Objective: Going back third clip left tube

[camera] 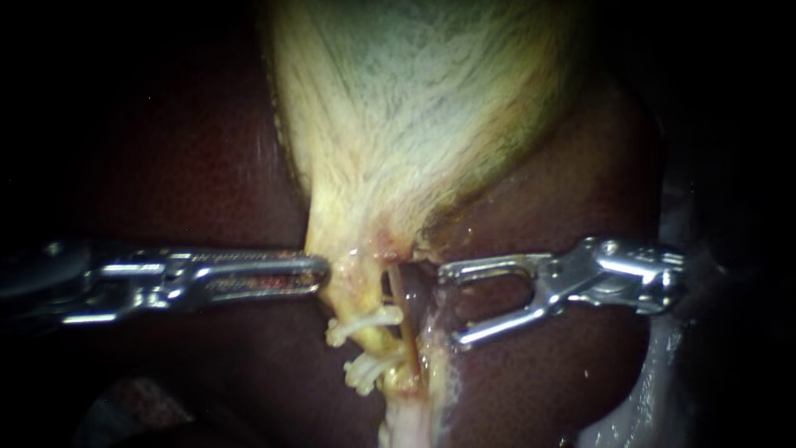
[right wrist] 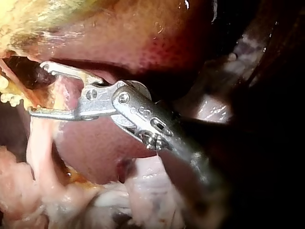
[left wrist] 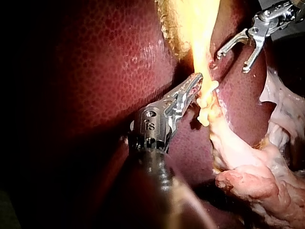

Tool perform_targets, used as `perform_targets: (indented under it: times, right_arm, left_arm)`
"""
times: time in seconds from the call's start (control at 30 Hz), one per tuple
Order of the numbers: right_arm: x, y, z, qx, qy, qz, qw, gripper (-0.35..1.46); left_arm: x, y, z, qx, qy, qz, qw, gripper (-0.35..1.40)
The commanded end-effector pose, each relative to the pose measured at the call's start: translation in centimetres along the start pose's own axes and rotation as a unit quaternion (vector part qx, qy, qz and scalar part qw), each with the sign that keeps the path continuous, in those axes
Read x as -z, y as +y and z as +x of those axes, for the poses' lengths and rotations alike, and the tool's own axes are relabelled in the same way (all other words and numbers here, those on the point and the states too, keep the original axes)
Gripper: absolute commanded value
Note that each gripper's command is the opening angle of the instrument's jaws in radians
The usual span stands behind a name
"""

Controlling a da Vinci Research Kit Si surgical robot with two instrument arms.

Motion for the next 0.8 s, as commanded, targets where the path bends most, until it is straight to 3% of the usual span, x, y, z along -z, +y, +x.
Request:
perform_targets:
  times: [0.03, 0.4, 0.63, 0.8]
  right_arm:
    - [0.03, 0.00, 0.01, 0.001, -0.002, -0.001, 1.0000, 0.58]
    - [0.10, -0.01, 0.04, 0.013, -0.009, -0.004, 0.9999, 0.59]
    - [0.09, -0.02, 0.04, 0.013, -0.009, -0.004, 0.9999, 0.59]
    - [0.09, -0.03, 0.04, 0.013, -0.009, -0.004, 0.9999, 0.59]
  left_arm:
    - [-0.01, 0.00, 0.00, 0.000, 0.000, 0.000, 1.0000, -0.35]
    - [-0.12, 0.04, 0.04, -0.001, -0.003, -0.002, 1.0000, -0.35]
    - [-0.43, 0.13, 0.23, -0.007, 0.015, -0.013, 0.9998, -0.35]
    - [-0.62, 0.11, 0.25, -0.008, 0.019, -0.012, 0.9997, -0.35]
